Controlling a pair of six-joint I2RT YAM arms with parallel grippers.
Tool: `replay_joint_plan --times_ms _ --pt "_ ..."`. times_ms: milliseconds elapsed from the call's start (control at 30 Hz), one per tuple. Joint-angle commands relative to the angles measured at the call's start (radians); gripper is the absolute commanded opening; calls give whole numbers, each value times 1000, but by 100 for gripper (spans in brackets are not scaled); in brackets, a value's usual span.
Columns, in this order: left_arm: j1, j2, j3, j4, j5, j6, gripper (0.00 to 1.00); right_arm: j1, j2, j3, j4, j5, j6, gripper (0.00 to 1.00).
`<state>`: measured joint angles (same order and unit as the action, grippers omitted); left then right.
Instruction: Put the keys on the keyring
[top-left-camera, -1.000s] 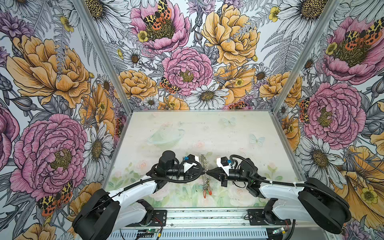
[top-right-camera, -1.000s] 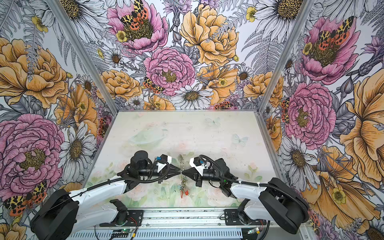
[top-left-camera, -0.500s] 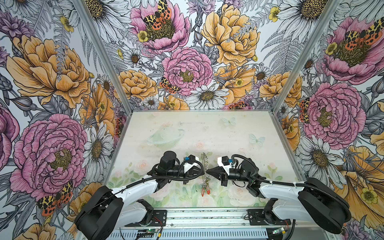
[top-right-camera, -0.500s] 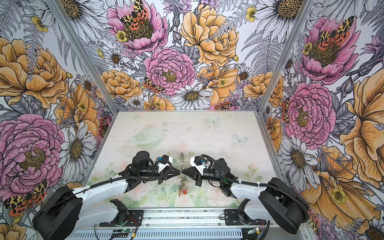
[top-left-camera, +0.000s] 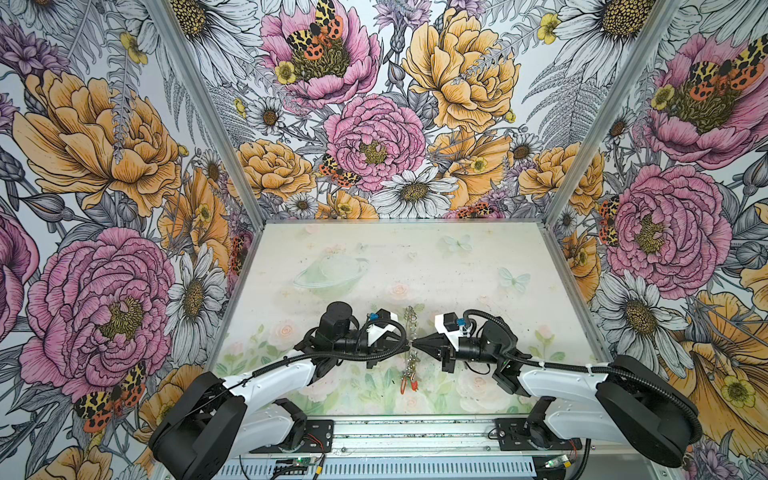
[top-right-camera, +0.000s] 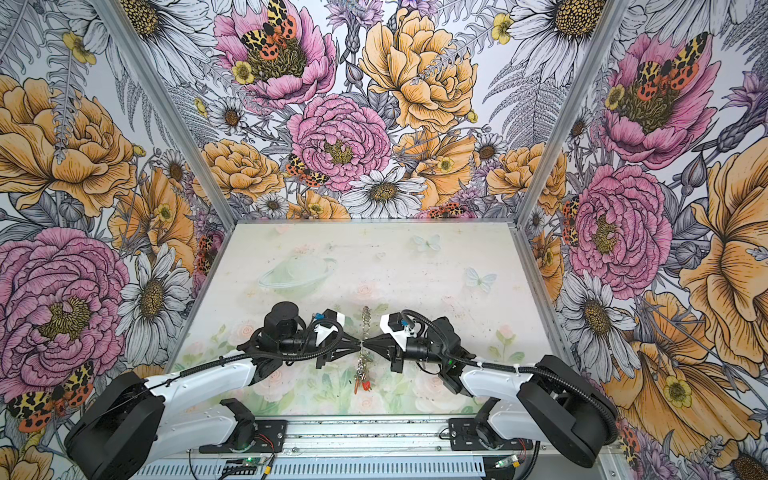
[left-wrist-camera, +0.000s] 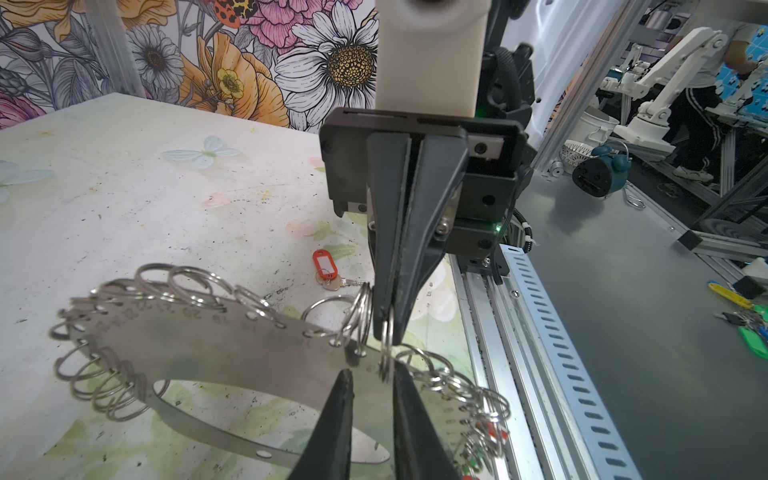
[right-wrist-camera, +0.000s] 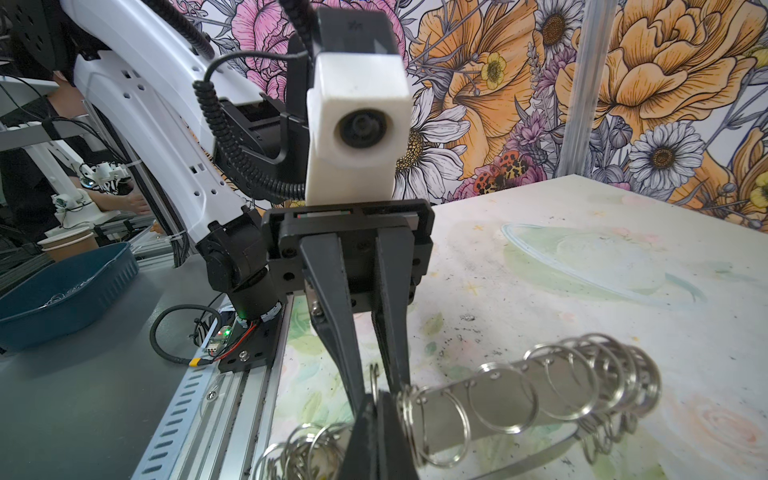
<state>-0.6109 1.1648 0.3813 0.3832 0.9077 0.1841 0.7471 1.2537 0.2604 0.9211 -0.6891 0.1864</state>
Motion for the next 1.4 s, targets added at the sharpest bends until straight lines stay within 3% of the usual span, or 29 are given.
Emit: replay_joint_plan --times_ms 0,567,767,933,1367 --pt "9 -20 4 32 62 -13 20 7 6 6 67 -6 -4 0" --pt "14 8 28 35 100 -28 4 16 15 12 70 -9 -3 0" --pt "12 -24 36 -22 17 2 0 15 -40 61 -157 -19 -69 0" --pt "-9 -74 79 -216 -81 125 0 -5 -89 103 -383 -53 -123 12" --pt "-45 -73 125 -327 -64 200 0 -23 -96 115 -388 -132 -104 16"
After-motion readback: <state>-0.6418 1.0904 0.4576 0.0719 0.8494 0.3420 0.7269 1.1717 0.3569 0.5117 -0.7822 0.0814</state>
